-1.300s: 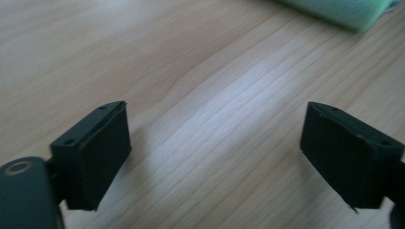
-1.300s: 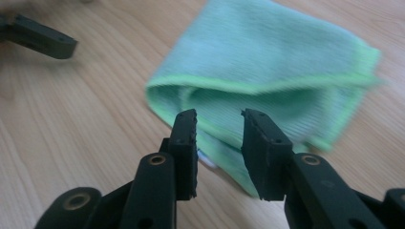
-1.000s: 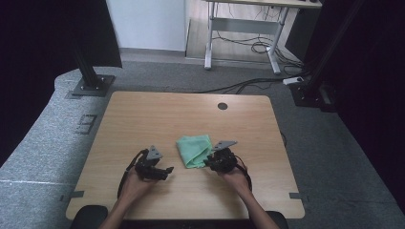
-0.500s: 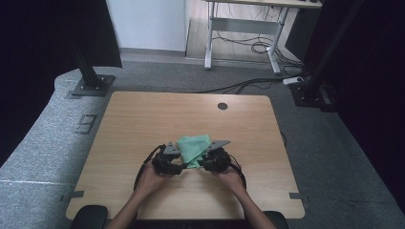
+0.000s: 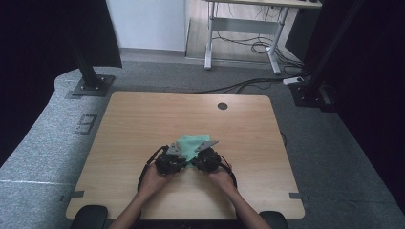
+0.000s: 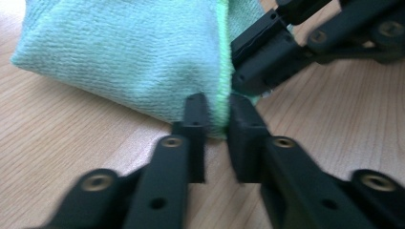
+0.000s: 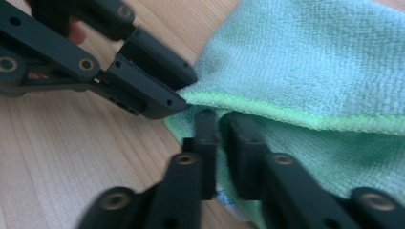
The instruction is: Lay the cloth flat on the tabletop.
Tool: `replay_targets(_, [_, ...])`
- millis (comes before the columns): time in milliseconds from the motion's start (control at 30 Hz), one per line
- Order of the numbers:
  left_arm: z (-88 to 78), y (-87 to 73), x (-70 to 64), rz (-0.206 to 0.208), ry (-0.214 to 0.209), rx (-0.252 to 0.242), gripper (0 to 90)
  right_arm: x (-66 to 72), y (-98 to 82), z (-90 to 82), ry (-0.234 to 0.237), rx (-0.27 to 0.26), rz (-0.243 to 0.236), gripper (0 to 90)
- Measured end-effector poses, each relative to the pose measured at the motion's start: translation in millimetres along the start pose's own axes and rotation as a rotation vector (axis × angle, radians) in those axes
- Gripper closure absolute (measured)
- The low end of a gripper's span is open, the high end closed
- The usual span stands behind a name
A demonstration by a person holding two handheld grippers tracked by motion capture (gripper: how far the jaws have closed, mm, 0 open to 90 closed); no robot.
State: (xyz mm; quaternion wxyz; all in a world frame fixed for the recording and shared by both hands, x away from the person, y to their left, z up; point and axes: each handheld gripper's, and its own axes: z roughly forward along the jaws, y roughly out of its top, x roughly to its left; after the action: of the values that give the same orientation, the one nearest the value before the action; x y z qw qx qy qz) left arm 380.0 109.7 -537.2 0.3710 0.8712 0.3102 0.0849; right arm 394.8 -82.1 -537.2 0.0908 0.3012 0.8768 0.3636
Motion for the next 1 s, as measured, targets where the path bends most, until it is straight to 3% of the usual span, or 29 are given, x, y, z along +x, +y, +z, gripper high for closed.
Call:
replay_targets(67, [-0.4, 0.0, 0.2, 0.0, 0.0, -0.006, 86.0, 0.1, 0.7, -1.9, -0.005, -0.005, -0.001, 87.5])
replay_targets(267, [-6.5, 0.5, 3.6, -0.003, 0.011, -0.024, 87.5, -2.2, 0.7, -11.4, -0.028, -0.018, -0.014, 87.7])
replay_targets(467, [-18.7, 2.5, 10.1, -0.018, 0.032, -0.058, 87.5, -16.4, -0.8, -30.6, -0.07, -0.047, 0.01, 87.6])
replay_targets(800, [-45.8, -3.0, 28.7, -0.077, 0.056, -0.11, 87.5, -43.7, -8.9, -69.6, -0.149, -0.093, 0.06, 87.6])
replay_targets(1000, [-63.7, -12.0, 38.6, -0.119, 0.029, -0.141, 87.4, -53.0, -13.0, -91.6, -0.176, -0.115, 0.077, 87.5])
